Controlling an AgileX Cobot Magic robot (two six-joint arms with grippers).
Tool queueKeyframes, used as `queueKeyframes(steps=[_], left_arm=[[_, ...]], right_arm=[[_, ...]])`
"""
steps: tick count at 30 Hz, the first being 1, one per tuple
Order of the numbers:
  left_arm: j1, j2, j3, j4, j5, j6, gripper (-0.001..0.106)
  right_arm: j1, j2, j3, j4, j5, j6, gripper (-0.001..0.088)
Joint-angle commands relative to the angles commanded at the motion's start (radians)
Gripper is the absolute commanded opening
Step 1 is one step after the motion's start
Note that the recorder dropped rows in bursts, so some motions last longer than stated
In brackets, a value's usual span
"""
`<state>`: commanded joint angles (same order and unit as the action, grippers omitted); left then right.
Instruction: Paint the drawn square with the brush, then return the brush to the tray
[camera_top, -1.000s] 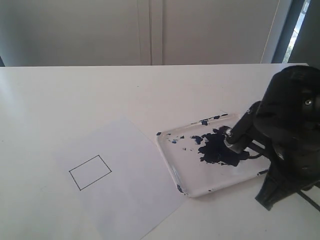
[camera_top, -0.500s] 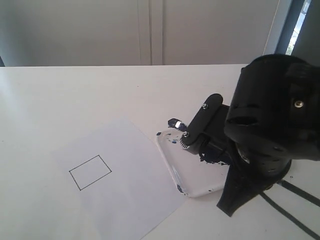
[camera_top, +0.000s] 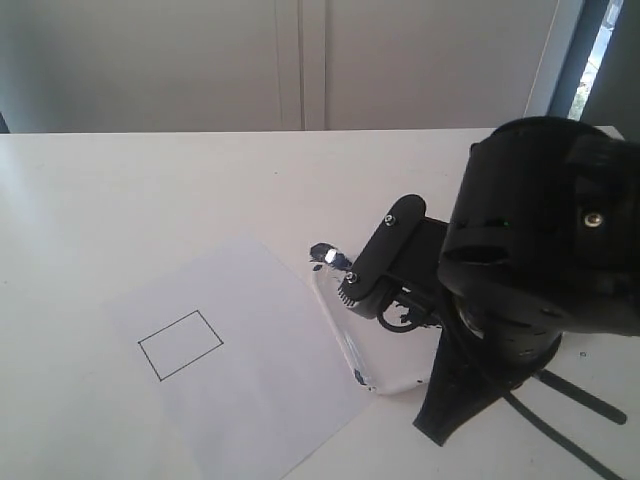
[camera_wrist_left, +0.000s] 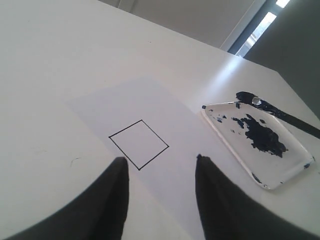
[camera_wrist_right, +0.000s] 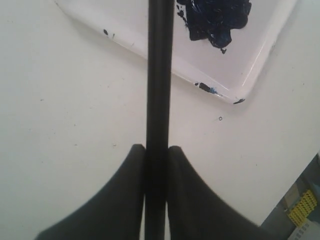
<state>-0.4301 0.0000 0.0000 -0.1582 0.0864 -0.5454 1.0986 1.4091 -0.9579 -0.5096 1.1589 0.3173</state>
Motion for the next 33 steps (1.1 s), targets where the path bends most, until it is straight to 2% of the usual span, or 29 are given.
queueKeyframes(steps=[6,9,12,16,17,20,24,26,30,33], left_arm=[[0.000,0.000,0.000,-0.003,0.026,0.057,0.048],[0.000,0.000,-0.049,-0.003,0.067,0.078,0.048],[0.000,0.059,-0.098,-0.003,0.092,0.115,0.048],[0.000,0.307,-0.178,-0.003,0.092,0.134,0.048],[0.000,0.403,-0.214,-0.003,0.078,0.137,0.048],[0.000,0.574,-0.299,-0.003,0.009,0.155,0.048],[0.000,0.941,-0.484,-0.003,-0.019,0.195,0.048],[0.000,1.083,-0.568,0.004,-0.018,0.213,0.048],[0.000,1.294,-0.683,0.045,-0.020,0.213,0.048],[0.000,1.366,-0.714,0.056,-0.031,0.213,0.048]], right_arm=[[0.000,0.000,0.000,0.002,-0.021,-0.026,0.0000],[0.000,0.002,-0.005,0.002,-0.035,-0.062,0.0000],[0.000,0.026,-0.033,0.002,-0.043,-0.063,0.0000],[0.000,0.115,-0.123,0.017,-0.039,-0.113,0.0000],[0.009,0.146,-0.140,0.013,-0.023,-0.117,0.0000],[0.039,0.186,-0.168,0.011,-0.014,-0.139,0.0000],[0.077,0.230,-0.189,0.003,-0.015,-0.141,0.0000],[0.092,0.243,-0.191,0.001,-0.013,-0.141,0.0000],[0.120,0.248,-0.191,-0.002,-0.010,-0.141,0.0000],[0.122,0.250,-0.191,-0.002,-0.010,-0.141,0.0000]])
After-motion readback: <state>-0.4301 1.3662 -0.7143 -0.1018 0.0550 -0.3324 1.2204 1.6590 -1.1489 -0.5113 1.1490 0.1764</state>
